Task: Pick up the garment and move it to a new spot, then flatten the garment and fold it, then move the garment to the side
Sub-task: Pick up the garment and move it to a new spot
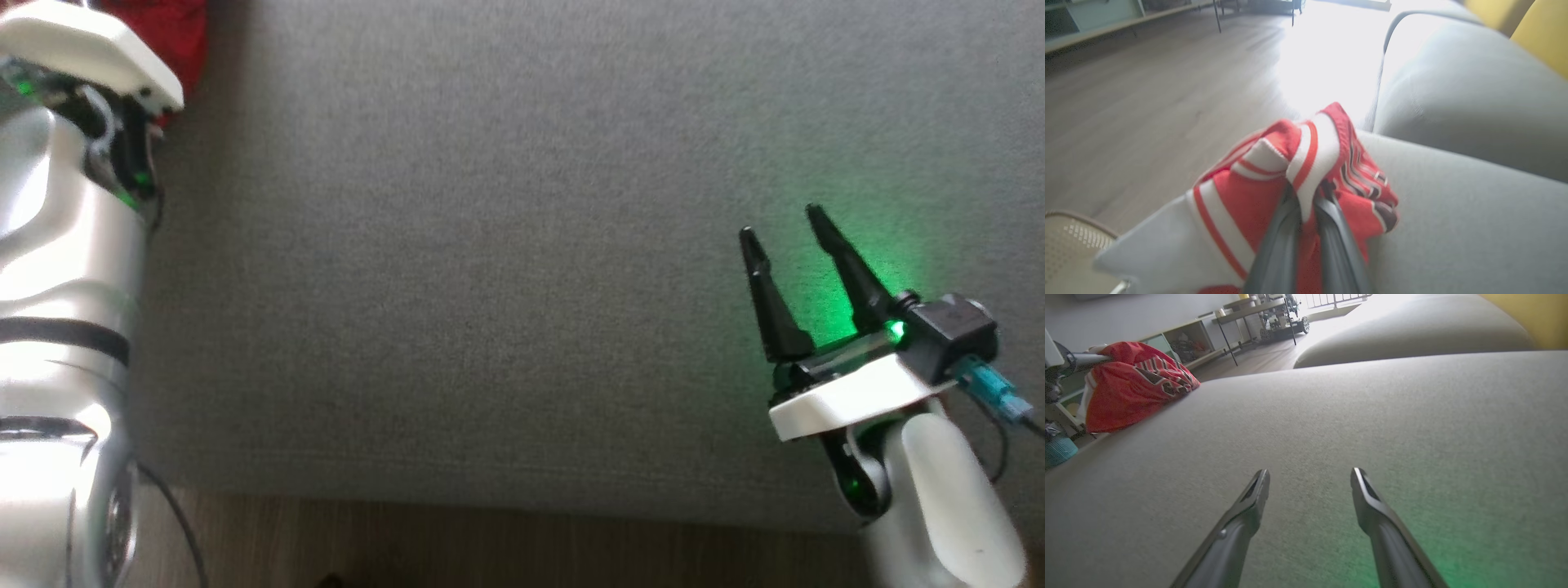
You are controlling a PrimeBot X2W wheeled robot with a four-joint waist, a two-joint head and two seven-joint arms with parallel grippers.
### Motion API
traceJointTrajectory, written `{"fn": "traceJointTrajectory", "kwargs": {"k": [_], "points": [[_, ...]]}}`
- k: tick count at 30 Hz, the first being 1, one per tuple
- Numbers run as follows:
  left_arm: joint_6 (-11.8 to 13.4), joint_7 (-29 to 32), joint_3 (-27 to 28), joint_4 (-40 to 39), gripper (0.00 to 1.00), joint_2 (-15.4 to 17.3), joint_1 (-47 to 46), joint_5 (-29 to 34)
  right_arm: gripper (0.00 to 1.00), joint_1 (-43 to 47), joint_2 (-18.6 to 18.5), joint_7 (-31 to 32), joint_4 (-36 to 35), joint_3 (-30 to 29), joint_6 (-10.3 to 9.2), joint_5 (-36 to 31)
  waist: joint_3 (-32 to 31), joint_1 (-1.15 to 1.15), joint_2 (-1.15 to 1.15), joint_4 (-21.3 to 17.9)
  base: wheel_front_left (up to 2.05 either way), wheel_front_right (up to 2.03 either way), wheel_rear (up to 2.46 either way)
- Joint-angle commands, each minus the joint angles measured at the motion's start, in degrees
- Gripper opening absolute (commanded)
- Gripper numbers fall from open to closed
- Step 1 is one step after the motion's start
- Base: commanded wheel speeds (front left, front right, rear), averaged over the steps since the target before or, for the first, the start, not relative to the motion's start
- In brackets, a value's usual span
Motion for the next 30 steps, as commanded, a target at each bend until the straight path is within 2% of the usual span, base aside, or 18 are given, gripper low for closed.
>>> {"fn": "traceJointTrajectory", "kwargs": {"k": [1, 9, 18, 25, 30], "points": [[-0.82, -1.03, 0.35, -4.18, 0.0, 4.0, -2.11, 1.11, 1.0, -0.07, 1.04, -0.05, -1.11, 1.7, -0.02, 0.73, -3.51, -0.01, 0.0, -0.7, 0.0, 0.0, 0.0], [-4.39, -1.05, -1.14, -16.42, 0.0, 3.28, -2.07, 1.9, 1.0, 1.31, 2.29, -0.05, 0.79, 2.81, -0.02, 2.74, -12.58, -0.01, 0.0, -3.47, 0.0, 0.0, 0.0], [-6.67, 7.17, -4.17, -31.03, 0.0, 0.61, -0.16, -0.8, 1.0, 4.76, 2.5, -0.05, -1.35, 4.12, -0.02, 9.0, -22.09, -0.01, 0.0, -12.79, 0.0, 0.0, 0.0], [-5.7, 13.94, -6.44, -43.23, 0.0, -1.45, 4.58, -2.28, 1.0, 5.66, 2.51, -0.05, -3.72, 3.44, -0.02, 9.56, -22.69, -0.01, 0.0, -20.73, 0.0, 0.0, 0.0], [-3.44, 15.4, -9.77, -47.52, 0.0, -2.14, 11.11, 0.0, 1.0, 5.68, 2.52, -0.05, -4.7, 3.17, -0.02, 10.55, -21.69, -0.01, 0.0, -25.01, 0.0, 0.0, 0.0]]}}
